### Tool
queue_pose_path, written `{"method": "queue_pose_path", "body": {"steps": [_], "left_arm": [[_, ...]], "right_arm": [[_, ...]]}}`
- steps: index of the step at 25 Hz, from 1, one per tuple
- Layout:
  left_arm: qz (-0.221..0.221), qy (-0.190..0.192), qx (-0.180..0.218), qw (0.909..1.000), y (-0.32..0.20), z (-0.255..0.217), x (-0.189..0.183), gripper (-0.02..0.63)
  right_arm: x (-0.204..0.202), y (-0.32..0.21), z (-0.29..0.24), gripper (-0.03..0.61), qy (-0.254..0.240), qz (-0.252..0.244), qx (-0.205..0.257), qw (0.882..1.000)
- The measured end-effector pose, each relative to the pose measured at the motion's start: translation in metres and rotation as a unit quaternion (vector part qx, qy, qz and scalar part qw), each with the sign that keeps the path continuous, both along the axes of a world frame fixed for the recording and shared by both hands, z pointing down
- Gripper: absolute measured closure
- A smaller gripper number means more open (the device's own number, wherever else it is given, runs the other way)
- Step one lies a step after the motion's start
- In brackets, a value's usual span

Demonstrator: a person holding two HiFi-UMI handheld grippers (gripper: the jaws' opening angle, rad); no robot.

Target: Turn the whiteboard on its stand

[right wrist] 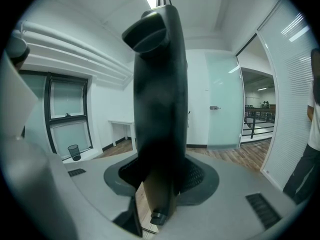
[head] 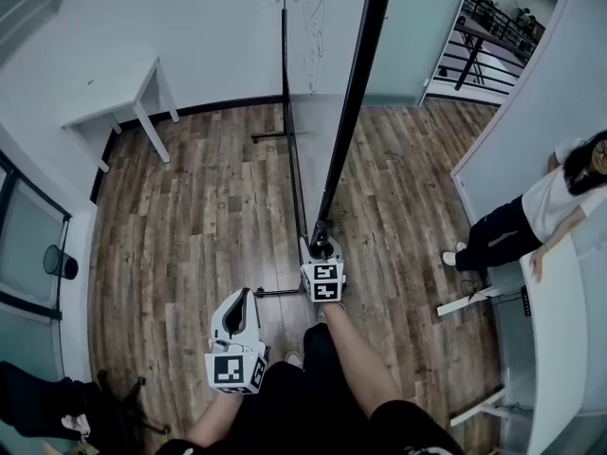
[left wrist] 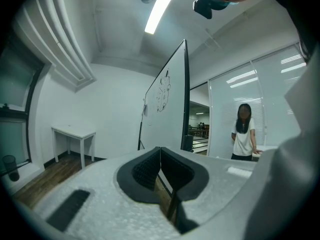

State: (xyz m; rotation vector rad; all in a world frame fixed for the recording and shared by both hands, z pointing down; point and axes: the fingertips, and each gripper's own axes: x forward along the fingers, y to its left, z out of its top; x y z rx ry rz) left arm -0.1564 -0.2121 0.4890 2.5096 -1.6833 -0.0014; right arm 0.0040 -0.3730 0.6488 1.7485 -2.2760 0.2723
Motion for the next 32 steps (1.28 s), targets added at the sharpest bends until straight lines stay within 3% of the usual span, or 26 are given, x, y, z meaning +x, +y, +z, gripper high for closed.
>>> {"method": "queue_pose_path", "body": {"steps": [20,32], "left_arm": [[-0.002,0.004,-0.003,1.0000,0.047,-0.005,0.007,0.597],[-0.030,0.001,-0.009,0.9995,0.096,-0.004,0.013,0.598]], "right_arm": [[-0.008,0.050,0.001,0.411,0.002,-0.012,0.005,1.000],[-0.013,0.100,-0.001,0.411,-0.004,-0.025,0.006,1.000]]}}
